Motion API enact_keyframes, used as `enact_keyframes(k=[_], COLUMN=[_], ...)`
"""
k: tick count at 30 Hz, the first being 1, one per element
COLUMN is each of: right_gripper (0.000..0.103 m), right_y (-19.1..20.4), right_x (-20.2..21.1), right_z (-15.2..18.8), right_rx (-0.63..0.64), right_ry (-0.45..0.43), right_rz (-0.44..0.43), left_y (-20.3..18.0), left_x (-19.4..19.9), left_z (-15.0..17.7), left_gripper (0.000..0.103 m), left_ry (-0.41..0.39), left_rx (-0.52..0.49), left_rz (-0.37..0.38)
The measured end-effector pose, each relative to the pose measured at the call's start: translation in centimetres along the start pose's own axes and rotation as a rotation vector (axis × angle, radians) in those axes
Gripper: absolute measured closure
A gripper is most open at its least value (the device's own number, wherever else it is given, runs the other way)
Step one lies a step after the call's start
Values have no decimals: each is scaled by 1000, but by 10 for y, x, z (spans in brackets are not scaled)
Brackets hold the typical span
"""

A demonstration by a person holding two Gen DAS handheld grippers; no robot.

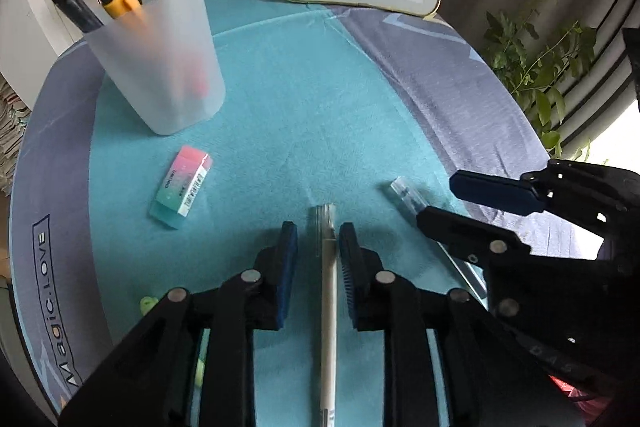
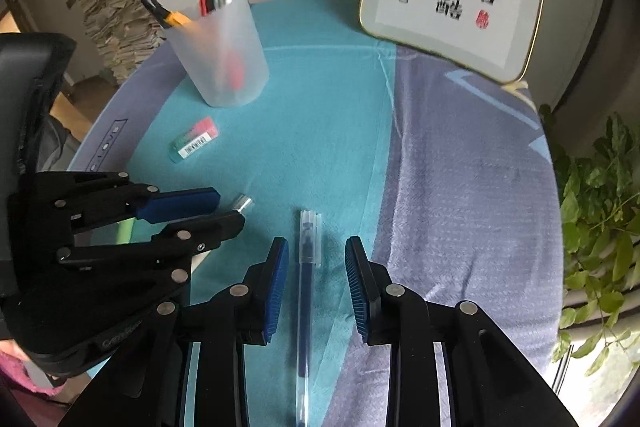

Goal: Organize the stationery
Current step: 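Close the right tool on the blue gel pen while the left tool holds the white pen, then carry the white pen and blue pen to the cup and lower them in with both tools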

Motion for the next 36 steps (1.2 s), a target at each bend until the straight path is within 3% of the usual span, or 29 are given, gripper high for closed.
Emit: enact_keyframes(k=[7,10,14,19,36], right_gripper=[74,74,89,90,90], right_y=[-3,-1,6,11,41], right_x=[-12,-15,-20,-19,73], right_z=[-3,-5,-7,-9,-11], right_rx=[-9,-2,46,53,73], right_ry=[14,18,22,14,-193], right_rz=[3,0,22,28,-6], left_y=[-6,-6,-10,-6,-2], left_x=[-3,-4,-3,3,86], left_z=[-3,-3,0,5,8], left_gripper=[88,95,94,94,94], left_ry=[-18,-17,-19,-27,-216], left_rx=[-57,-64,-86,-72,-58], left_rz=[-32,-24,-6,5,5])
Point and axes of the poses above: each gripper's, at about its wrist camera, not at the fingertips, and x roughly against the way its jaws point, y to its left, z to its underside, the point moved 3 cm from there along -x, roughly the way its jaws point
